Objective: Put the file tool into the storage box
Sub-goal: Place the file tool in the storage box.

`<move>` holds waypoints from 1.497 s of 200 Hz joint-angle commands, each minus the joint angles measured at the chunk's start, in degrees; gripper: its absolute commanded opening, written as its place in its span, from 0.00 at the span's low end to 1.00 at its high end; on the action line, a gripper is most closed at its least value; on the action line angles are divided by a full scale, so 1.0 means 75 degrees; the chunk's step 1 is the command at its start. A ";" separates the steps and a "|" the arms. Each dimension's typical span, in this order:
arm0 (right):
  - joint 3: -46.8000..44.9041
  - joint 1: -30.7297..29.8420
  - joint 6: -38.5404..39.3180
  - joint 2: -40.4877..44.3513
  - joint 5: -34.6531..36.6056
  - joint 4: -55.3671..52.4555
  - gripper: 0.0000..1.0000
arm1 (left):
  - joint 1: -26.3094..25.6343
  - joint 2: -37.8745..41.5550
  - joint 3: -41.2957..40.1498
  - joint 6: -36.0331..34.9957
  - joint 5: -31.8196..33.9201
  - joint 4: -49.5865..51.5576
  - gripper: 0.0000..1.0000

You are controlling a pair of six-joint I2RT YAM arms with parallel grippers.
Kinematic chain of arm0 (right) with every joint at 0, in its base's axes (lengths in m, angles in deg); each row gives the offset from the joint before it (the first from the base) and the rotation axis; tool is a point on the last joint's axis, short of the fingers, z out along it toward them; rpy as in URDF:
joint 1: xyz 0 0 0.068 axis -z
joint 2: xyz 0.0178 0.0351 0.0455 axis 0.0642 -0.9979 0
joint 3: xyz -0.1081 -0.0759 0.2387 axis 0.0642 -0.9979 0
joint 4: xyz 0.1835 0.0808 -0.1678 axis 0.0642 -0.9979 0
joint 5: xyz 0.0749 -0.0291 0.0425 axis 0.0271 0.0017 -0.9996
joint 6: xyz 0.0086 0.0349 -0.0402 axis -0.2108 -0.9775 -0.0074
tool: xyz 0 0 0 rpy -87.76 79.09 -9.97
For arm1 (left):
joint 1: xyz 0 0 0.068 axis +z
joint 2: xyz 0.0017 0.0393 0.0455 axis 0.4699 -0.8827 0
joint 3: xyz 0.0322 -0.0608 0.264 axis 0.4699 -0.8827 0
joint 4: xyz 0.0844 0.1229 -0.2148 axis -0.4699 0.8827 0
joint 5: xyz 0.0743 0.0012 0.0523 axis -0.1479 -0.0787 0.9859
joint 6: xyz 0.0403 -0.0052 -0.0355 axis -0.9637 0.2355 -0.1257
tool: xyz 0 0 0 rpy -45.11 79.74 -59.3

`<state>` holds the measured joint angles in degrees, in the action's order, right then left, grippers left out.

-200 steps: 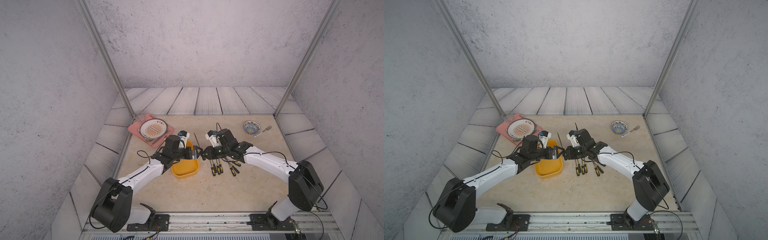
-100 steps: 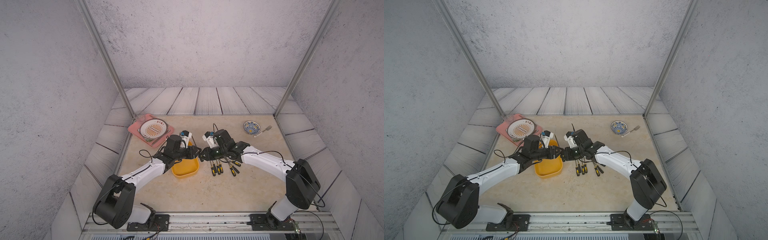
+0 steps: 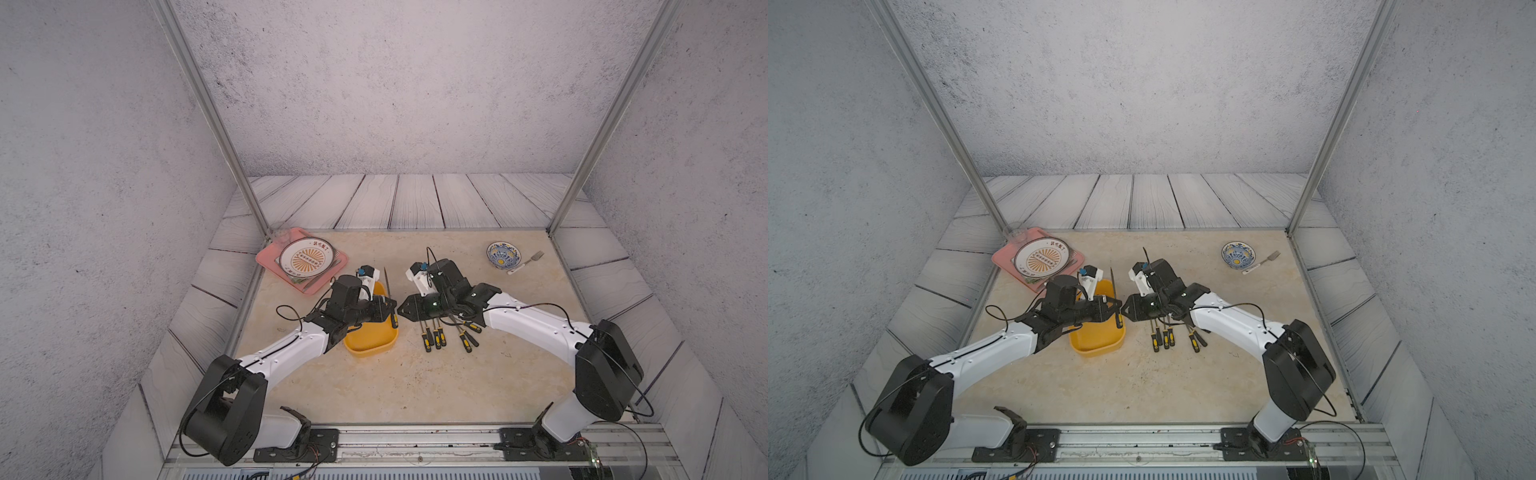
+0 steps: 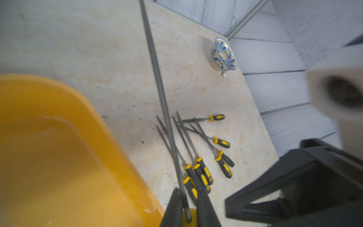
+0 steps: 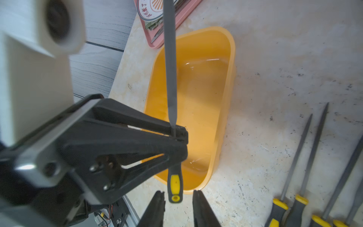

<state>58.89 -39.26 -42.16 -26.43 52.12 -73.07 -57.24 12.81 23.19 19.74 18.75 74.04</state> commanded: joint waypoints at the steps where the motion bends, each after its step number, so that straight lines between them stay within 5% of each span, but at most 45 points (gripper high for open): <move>1: 0.0013 0.0026 0.0191 0.0442 0.0430 -0.0105 0.31 | 0.0047 0.0235 -0.0110 -0.0067 0.1210 0.0694 0.00; 39: -0.0212 0.0024 0.0302 0.0648 0.0629 -0.0215 0.30 | 0.0132 -0.0188 -0.0032 0.0014 0.1986 0.0782 0.00; 81: -0.0433 0.0022 0.0448 0.0745 0.1049 -0.0542 0.30 | 0.0157 -0.1355 0.0460 0.0093 0.1598 0.0713 0.00; 128: -0.0940 0.0033 0.0607 0.0544 0.1844 -0.1266 0.31 | 0.0155 -0.1676 0.0448 0.0237 0.1268 0.0567 0.30; 159: -0.1007 0.0027 0.0547 0.0081 0.2642 -0.1906 0.33 | 0.0155 -0.1705 0.0538 0.0261 0.0730 0.0582 0.33; 192: -0.1023 0.0035 0.0541 -0.0240 0.3150 -0.2003 0.33 | 0.0150 -0.1488 0.0547 0.0216 0.0595 0.0542 0.52; 299: -0.0744 0.0484 0.0570 -0.1268 0.3106 -0.2092 0.32 | 0.0125 -0.0763 0.0349 0.0051 0.0811 0.0532 0.52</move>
<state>52.14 -35.61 -38.27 -34.52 74.78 -87.47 -56.32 6.10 26.27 21.03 24.28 78.32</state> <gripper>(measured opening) 0.318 0.524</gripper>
